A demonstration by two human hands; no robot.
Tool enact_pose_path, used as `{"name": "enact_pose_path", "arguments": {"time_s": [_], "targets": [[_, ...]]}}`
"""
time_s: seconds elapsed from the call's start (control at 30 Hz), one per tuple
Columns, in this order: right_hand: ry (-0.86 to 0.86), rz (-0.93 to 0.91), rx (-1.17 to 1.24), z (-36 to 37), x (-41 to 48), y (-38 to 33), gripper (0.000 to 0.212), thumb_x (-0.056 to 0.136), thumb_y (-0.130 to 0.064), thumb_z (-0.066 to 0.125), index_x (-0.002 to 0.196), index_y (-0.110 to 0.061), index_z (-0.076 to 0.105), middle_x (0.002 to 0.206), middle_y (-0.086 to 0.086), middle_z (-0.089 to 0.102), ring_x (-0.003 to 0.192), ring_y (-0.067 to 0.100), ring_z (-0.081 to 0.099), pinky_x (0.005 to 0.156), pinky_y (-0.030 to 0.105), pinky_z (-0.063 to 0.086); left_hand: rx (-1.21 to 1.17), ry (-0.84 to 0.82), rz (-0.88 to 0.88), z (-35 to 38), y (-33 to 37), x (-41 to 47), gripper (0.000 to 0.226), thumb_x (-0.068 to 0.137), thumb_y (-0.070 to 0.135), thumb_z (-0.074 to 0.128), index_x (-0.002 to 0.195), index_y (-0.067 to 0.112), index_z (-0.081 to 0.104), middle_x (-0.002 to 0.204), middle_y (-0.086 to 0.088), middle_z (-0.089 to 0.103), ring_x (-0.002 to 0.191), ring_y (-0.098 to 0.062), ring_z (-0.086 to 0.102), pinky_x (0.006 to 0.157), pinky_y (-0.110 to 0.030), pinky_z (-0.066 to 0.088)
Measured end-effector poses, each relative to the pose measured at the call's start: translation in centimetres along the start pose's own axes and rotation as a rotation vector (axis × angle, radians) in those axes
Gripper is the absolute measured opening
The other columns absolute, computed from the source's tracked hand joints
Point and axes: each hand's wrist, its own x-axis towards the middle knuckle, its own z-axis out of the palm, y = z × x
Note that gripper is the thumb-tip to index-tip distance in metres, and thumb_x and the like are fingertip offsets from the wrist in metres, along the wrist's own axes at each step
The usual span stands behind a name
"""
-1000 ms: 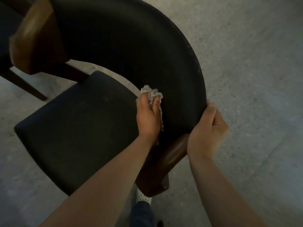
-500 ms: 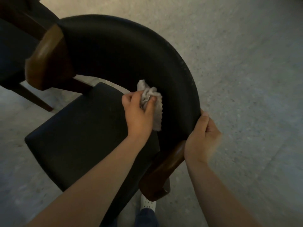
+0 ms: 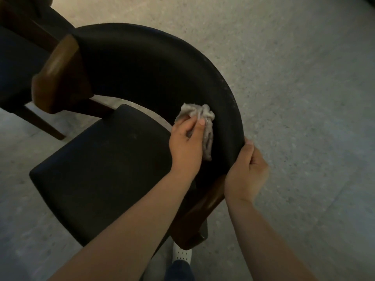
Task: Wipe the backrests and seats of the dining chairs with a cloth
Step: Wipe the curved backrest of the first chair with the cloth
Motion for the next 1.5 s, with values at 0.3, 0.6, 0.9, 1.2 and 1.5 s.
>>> {"name": "enact_pose_path", "arguments": {"time_s": [0.3,0.6,0.9,1.2,1.5], "targets": [[0.003,-0.003,0.007,0.0,0.0,0.1,0.045,0.101,-0.036,0.037,0.084,-0.011,0.07,0.048,-0.014,0.047,0.042,0.006,0.039,0.041,0.015,0.023,0.059,0.095,0.027,0.5,1.1,-0.4,0.034,0.086,0.022,0.07,0.119,0.02,0.061,0.115,0.008,0.062,0.104,0.001,0.059,0.093,-0.025,0.052],[-0.006,-0.017,0.011,-0.1,-0.2,-0.4,0.043,0.103,-0.032,0.038,0.091,-0.01,0.073,0.048,-0.014,0.046,0.041,0.004,0.04,0.039,0.012,0.023,0.255,0.101,0.426,1.1,5.3,0.6,0.031,0.082,0.028,0.075,0.112,0.024,0.065,0.111,0.007,0.054,0.101,0.005,0.051,0.087,-0.002,0.038],[-0.022,-0.021,-0.034,-0.1,0.0,-0.2,0.045,0.103,-0.031,0.039,0.089,-0.002,0.071,0.049,-0.013,0.041,0.042,0.002,0.043,0.04,0.012,0.026,0.584,0.014,0.555,3.7,4.6,2.9,0.031,0.081,0.037,0.075,0.104,0.016,0.068,0.101,0.0,0.052,0.088,-0.01,0.053,0.077,-0.023,0.048],[-0.004,0.009,-0.013,0.0,-0.1,-0.2,0.038,0.103,-0.03,0.041,0.09,-0.015,0.074,0.051,-0.011,0.047,0.046,0.003,0.046,0.041,0.011,0.029,0.293,0.233,0.173,0.3,0.4,1.2,0.012,0.09,0.033,0.065,0.097,0.026,0.058,0.104,0.005,0.056,0.091,0.014,0.049,0.074,-0.001,0.039],[-0.01,0.002,0.002,0.0,0.0,0.0,0.041,0.102,-0.035,0.039,0.08,-0.014,0.066,0.049,-0.018,0.048,0.043,0.003,0.04,0.042,0.013,0.025,0.21,0.185,0.307,2.6,1.1,1.7,0.012,0.089,0.033,0.066,0.093,0.029,0.055,0.098,0.009,0.053,0.088,0.004,0.054,0.074,-0.004,0.041]]}}
